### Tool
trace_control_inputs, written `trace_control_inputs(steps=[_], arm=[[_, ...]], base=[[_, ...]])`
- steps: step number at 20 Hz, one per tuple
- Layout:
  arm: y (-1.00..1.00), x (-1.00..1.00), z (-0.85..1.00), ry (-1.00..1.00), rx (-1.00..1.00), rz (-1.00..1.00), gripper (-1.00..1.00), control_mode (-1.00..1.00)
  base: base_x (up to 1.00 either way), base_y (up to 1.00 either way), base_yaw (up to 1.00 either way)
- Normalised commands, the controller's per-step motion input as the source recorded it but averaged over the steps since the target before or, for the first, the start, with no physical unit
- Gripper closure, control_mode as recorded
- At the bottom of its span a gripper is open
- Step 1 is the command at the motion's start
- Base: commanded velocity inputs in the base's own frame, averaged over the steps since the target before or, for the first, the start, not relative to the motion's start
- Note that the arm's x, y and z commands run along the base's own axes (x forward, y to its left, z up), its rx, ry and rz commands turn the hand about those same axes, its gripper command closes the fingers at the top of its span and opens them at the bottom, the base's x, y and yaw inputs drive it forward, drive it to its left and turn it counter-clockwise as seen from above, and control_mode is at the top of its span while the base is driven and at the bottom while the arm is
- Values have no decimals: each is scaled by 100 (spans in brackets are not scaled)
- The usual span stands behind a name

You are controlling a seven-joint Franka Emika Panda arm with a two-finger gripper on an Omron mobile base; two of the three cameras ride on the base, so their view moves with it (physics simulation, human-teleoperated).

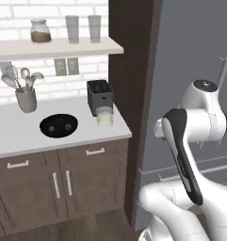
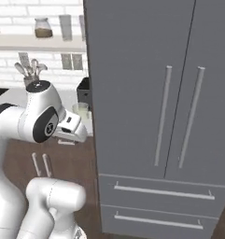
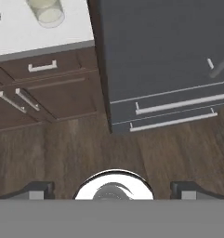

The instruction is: Grab a lemon wedge from the fridge and one ice cube from the ice bowl, and put them in the glass of lemonade.

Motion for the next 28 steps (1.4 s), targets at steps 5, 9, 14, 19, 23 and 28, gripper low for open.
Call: trace_control_inputs(steps=[5,9,14,19,23,28], arm=[[0,0,0,0,0,0,-100,100],[0,0,0,0,0,0,-100,100],[0,0,0,0,0,0,-100,100],[0,0,0,0,0,0,-100,100],[14,48,-25,0,0,-8,-100,-100],[6,13,-30,0,0,-6,-100,-100]], base=[[64,100,-19],[77,100,-23],[86,100,-27],[84,78,-25],[0,0,0],[0,0,0]])
